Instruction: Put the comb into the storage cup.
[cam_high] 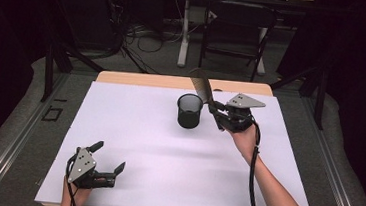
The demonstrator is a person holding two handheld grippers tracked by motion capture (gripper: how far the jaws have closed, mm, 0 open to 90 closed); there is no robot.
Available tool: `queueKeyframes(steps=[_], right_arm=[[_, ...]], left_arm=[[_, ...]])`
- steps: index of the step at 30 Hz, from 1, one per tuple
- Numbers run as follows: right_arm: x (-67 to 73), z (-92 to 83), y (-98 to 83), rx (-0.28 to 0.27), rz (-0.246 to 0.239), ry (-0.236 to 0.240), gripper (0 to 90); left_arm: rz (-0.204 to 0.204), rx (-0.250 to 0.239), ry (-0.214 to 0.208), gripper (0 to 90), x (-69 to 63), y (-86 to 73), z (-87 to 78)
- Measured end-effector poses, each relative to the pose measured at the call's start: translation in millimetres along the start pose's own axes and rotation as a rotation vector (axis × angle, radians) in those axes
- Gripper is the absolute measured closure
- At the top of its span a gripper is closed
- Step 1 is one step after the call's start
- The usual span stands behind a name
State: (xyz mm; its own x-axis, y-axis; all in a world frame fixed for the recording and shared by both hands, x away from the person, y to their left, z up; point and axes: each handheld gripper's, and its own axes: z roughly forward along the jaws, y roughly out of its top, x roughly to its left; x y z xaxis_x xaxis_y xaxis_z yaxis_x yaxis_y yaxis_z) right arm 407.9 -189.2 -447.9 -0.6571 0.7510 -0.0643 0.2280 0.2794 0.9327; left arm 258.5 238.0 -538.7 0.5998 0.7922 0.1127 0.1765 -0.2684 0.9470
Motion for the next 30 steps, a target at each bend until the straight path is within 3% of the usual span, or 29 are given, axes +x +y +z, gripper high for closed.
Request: queueKeyframes(steps=[30], right_arm=[[-5.3, 14.7, 21.9, -0.010, 0.001, -0.013, 72.5]], left_arm=[[-0.002, -0.002, -0.001, 2.5, -0.5, 0.0, 0.4]])
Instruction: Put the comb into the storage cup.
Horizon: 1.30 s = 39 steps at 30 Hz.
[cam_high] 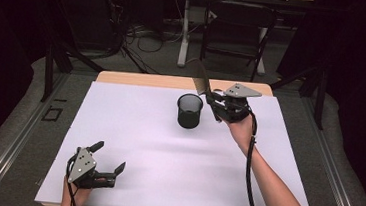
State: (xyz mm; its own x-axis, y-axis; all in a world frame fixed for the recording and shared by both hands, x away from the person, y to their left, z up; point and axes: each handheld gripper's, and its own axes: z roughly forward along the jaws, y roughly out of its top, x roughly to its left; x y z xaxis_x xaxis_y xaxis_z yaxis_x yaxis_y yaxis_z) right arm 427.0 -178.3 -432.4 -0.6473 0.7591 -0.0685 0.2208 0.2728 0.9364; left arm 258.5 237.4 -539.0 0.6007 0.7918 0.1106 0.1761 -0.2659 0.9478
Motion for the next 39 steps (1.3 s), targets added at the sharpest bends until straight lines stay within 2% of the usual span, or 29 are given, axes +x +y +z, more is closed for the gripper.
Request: queueKeyframes(steps=[39], right_arm=[[-1.3, 22.2, 16.8, -0.059, 0.020, -0.017, 72.6]], left_arm=[[0.001, 0.000, -0.002, 2.7, 0.1, -0.1, 0.1]])
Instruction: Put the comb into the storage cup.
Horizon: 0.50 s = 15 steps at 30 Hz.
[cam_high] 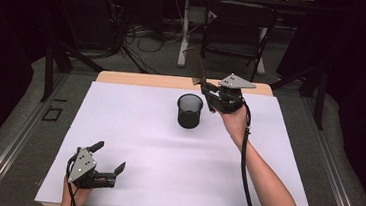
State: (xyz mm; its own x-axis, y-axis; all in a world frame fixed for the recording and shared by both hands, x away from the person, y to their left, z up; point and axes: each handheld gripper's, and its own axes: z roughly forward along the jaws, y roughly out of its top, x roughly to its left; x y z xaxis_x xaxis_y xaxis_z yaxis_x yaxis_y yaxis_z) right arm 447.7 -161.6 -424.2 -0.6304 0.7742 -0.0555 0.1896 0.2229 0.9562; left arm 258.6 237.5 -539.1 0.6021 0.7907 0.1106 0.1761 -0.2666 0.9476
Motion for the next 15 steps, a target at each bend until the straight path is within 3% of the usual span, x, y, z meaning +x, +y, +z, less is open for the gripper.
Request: queueKeyframes(steps=[15], right_arm=[[-1.7, 8.0, 0.9, -0.024, 0.005, -0.009, 72.5]], left_arm=[[0.002, 0.002, 0.000, 2.8, 0.3, 0.0, -0.2]])
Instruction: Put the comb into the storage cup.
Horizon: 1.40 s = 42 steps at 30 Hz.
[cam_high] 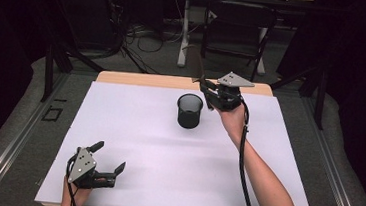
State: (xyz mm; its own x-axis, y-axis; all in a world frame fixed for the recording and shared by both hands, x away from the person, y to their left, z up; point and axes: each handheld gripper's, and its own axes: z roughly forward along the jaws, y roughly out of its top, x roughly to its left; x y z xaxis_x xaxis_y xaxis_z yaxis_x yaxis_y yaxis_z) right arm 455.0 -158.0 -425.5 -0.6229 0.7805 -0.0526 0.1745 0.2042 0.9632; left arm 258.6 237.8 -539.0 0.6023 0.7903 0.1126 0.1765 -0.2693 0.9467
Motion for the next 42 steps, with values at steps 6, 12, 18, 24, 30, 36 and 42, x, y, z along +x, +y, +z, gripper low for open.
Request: queueKeyframes(steps=[6, 12, 18, 24, 30, 36, 42], right_arm=[[0.0, 3.3, 0.0, -0.006, 0.005, -0.002, 72.6], [0.9, 7.0, 0.4, -0.011, 0.004, -0.001, 72.6], [1.8, 10.4, 3.4, -0.022, 0.008, 0.001, 72.6], [4.0, 15.3, 7.3, -0.034, 0.017, 0.008, 72.6], [5.1, 21.3, 8.6, -0.048, 0.020, 0.010, 72.6], [5.9, 27.1, 6.4, -0.060, 0.031, 0.014, 72.6], [7.0, 33.6, 4.0, -0.058, 0.040, 0.012, 72.6]], left_arm=[[0.000, -0.002, 0.001, 2.8, 0.2, 0.1, -0.3], [-0.002, -0.003, -0.003, 2.8, -0.2, 0.1, 0.1], [-0.001, -0.002, -0.002, 2.8, 0.1, 0.1, -0.4], [0.001, -0.003, -0.004, 2.8, -0.1, 0.2, -0.5], [0.001, -0.003, -0.005, 2.8, -0.4, 0.1, -0.4], [-0.004, -0.005, -0.007, 2.8, -0.7, 0.1, 0.3], [-0.002, -0.004, -0.004, 2.9, -0.1, 0.0, -0.4]])
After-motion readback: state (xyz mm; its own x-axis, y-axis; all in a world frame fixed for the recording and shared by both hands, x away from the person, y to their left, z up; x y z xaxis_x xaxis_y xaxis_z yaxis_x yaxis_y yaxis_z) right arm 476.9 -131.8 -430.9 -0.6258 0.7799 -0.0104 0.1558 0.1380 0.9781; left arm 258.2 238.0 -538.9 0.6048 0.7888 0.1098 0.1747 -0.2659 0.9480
